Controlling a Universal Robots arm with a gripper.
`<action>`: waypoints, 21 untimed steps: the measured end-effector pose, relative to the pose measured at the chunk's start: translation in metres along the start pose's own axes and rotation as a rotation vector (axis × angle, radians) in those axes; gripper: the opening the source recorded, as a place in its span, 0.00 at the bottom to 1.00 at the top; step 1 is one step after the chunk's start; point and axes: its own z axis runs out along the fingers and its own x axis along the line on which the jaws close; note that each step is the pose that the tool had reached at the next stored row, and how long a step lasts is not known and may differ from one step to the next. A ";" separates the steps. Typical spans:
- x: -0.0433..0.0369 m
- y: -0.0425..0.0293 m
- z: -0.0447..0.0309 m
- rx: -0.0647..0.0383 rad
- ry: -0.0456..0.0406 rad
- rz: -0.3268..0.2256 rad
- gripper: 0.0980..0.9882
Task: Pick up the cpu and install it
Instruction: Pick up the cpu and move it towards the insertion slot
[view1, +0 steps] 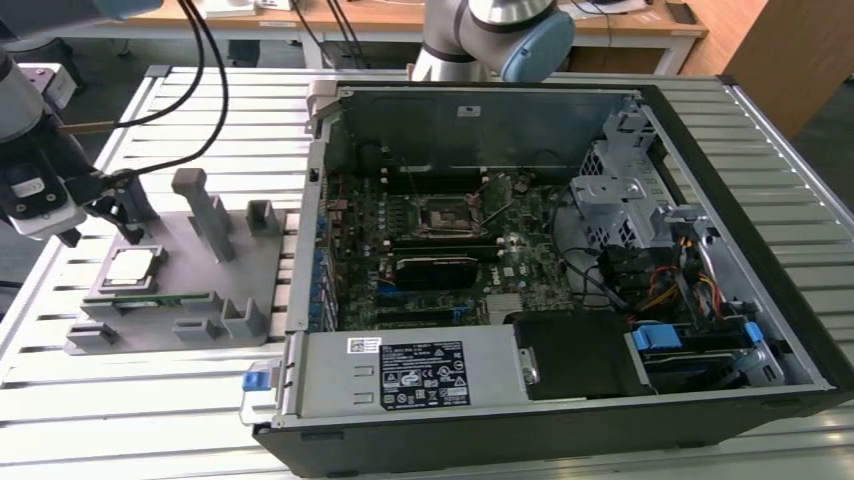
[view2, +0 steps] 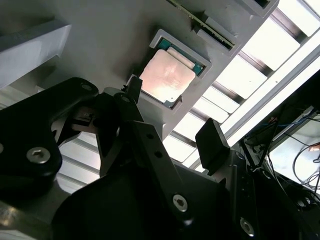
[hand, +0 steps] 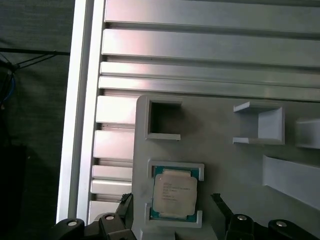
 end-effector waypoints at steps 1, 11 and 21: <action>0.0000 0.0000 0.0010 -0.001 -0.0001 0.000 0.68; -0.0002 -0.0009 0.0127 -0.004 -0.0001 0.000 0.68; -0.0006 -0.0017 0.0247 -0.006 0.0009 0.001 0.68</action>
